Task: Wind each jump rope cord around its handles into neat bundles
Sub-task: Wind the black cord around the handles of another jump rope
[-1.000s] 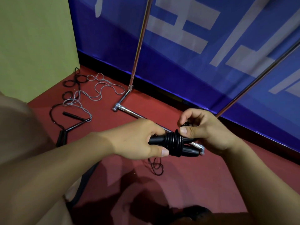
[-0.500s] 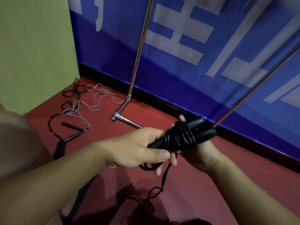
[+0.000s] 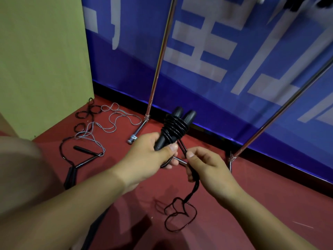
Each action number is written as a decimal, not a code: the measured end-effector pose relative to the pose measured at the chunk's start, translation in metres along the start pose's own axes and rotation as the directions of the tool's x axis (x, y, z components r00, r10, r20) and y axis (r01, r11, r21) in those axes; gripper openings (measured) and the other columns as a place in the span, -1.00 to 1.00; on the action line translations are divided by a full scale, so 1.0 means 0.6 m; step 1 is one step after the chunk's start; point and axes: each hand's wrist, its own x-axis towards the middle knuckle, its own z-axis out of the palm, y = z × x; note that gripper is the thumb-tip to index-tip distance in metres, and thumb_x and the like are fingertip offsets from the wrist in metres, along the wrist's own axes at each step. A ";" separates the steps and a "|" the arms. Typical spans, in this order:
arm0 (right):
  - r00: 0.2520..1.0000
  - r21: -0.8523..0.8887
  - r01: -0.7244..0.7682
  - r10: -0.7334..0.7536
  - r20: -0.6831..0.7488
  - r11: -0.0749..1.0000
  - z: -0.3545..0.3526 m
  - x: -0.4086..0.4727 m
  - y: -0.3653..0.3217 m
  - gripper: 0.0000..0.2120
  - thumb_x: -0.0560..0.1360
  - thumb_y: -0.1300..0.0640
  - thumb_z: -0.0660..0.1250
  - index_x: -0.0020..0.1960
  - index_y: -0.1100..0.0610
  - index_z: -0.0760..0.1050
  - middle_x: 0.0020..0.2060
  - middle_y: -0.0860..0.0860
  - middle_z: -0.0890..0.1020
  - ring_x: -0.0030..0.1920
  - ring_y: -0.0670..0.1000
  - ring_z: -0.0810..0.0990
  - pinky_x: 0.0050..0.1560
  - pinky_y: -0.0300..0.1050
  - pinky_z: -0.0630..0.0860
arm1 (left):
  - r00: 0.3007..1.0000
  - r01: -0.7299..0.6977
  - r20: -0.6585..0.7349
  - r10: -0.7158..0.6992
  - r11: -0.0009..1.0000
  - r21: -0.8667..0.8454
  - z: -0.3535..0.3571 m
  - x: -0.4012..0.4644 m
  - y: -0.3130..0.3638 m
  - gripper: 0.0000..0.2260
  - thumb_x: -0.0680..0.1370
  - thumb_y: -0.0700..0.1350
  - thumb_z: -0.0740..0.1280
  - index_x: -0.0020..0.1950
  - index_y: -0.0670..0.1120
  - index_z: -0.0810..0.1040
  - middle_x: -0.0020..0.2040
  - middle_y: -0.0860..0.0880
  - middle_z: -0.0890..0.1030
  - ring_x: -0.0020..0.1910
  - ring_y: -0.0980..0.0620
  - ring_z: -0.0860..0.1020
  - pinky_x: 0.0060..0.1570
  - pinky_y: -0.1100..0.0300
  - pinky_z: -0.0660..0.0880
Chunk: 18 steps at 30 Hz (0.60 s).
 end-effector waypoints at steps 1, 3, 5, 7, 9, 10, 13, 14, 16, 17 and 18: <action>1.000 -0.013 0.012 -0.012 0.004 1.000 0.002 -0.002 0.000 -0.82 0.64 0.18 0.23 -0.10 0.12 0.54 -0.42 0.05 0.48 -0.37 0.01 0.46 -0.28 -0.15 0.47 | 0.999 0.002 -0.035 -0.001 0.999 0.038 0.000 0.002 -0.003 -0.94 0.61 -0.21 0.34 0.01 -0.20 0.53 -0.20 -0.11 0.64 -0.21 -0.04 0.70 -0.11 0.02 0.65; 0.999 -0.081 0.043 -0.042 0.012 0.996 0.004 -0.004 0.001 -0.87 0.61 0.20 0.28 -0.05 0.06 0.58 -0.43 0.01 0.48 -0.38 -0.02 0.47 -0.28 -0.17 0.46 | 0.995 0.006 -0.103 0.008 0.991 0.132 -0.001 0.008 -0.008 -0.90 0.59 -0.17 0.37 0.02 -0.20 0.54 -0.16 -0.20 0.67 -0.16 -0.12 0.71 -0.06 -0.10 0.66; 0.998 -0.164 0.068 -0.065 0.027 0.984 0.005 -0.005 0.001 -0.89 0.59 0.17 0.32 0.00 0.01 0.61 -0.43 -0.05 0.46 -0.39 -0.07 0.44 -0.30 -0.16 0.41 | 0.989 0.009 -0.148 0.022 0.978 0.206 -0.004 0.013 -0.013 -0.91 0.58 -0.14 0.39 0.02 -0.14 0.56 -0.15 -0.18 0.69 -0.14 -0.14 0.71 -0.04 -0.18 0.63; 0.995 -0.249 0.095 -0.089 0.034 0.964 0.004 -0.005 0.002 -0.89 0.58 0.11 0.34 0.03 -0.04 0.63 -0.43 -0.11 0.44 -0.38 -0.11 0.39 -0.29 -0.09 0.39 | 0.986 0.010 -0.165 0.033 0.967 0.254 -0.008 0.018 -0.016 -0.95 0.57 -0.13 0.40 0.01 -0.08 0.57 -0.16 -0.12 0.70 -0.19 -0.05 0.71 -0.04 -0.18 0.62; 0.994 -0.308 0.111 -0.106 0.034 0.945 0.004 -0.009 0.002 -0.89 0.57 0.05 0.34 0.02 -0.09 0.63 -0.42 -0.10 0.43 -0.38 -0.10 0.37 -0.30 0.00 0.39 | 0.986 0.010 -0.164 0.041 0.954 0.298 -0.008 0.020 -0.017 -0.95 0.58 -0.13 0.39 0.02 -0.05 0.56 -0.15 -0.08 0.69 -0.24 0.05 0.71 -0.04 -0.15 0.63; 0.993 -0.328 0.118 -0.114 0.034 0.937 0.004 -0.011 0.001 -0.91 0.57 0.03 0.34 0.01 -0.11 0.62 -0.42 -0.08 0.42 -0.38 -0.08 0.37 -0.31 0.05 0.41 | 0.986 0.011 -0.164 0.043 0.948 0.320 -0.008 0.021 -0.016 -0.95 0.58 -0.12 0.38 0.03 -0.05 0.56 -0.13 -0.07 0.69 -0.26 0.08 0.71 -0.05 -0.13 0.64; 0.990 -0.394 0.133 -0.139 0.013 0.909 0.006 -0.020 -0.006 -0.93 0.55 -0.01 0.34 -0.05 -0.08 0.61 -0.45 -0.04 0.45 -0.42 -0.08 0.38 -0.31 0.08 0.45 | 0.985 0.027 -0.168 0.044 0.918 0.397 -0.008 0.023 -0.017 -0.87 0.57 -0.04 0.39 0.01 -0.08 0.54 -0.13 -0.10 0.67 -0.29 0.07 0.70 -0.11 -0.13 0.64; 0.989 -0.418 0.138 -0.148 0.008 0.898 0.007 -0.023 -0.009 -0.92 0.54 -0.02 0.35 -0.08 -0.06 0.60 -0.47 -0.04 0.46 -0.43 -0.08 0.39 -0.32 0.06 0.45 | 0.984 0.036 -0.174 0.045 0.900 0.434 -0.009 0.023 -0.017 -0.82 0.53 0.03 0.38 -0.01 -0.07 0.53 -0.15 -0.10 0.67 -0.28 0.02 0.69 -0.13 -0.14 0.63; 0.988 -0.437 0.137 -0.154 -0.004 0.889 0.007 -0.030 -0.016 -0.89 0.53 -0.03 0.37 -0.14 -0.03 0.59 -0.50 -0.04 0.45 -0.45 -0.03 0.41 -0.33 0.06 0.46 | 0.982 0.054 -0.184 0.047 0.861 0.506 -0.009 0.024 -0.017 -0.79 0.48 0.09 0.35 -0.06 -0.03 0.52 -0.20 -0.05 0.66 -0.24 -0.06 0.68 -0.14 -0.14 0.60; 0.988 -0.435 0.131 -0.152 -0.015 0.891 0.008 -0.032 -0.020 -0.86 0.52 -0.04 0.38 -0.17 -0.02 0.57 -0.50 -0.01 0.46 -0.44 0.04 0.45 -0.32 0.06 0.46 | 0.981 0.060 -0.189 0.050 0.844 0.533 -0.008 0.025 -0.017 -0.82 0.49 0.08 0.36 -0.08 -0.02 0.50 -0.21 -0.03 0.64 -0.24 -0.06 0.67 -0.14 -0.11 0.60; 0.988 -0.434 0.124 -0.154 -0.034 0.892 0.007 -0.034 -0.022 -0.84 0.51 -0.05 0.39 -0.20 0.00 0.56 -0.48 0.04 0.50 -0.41 0.10 0.49 -0.32 0.05 0.47 | 0.978 0.061 -0.197 0.062 0.824 0.563 -0.008 0.027 -0.019 -0.84 0.52 0.05 0.37 -0.10 -0.02 0.49 -0.24 -0.01 0.62 -0.25 -0.05 0.65 -0.17 -0.06 0.57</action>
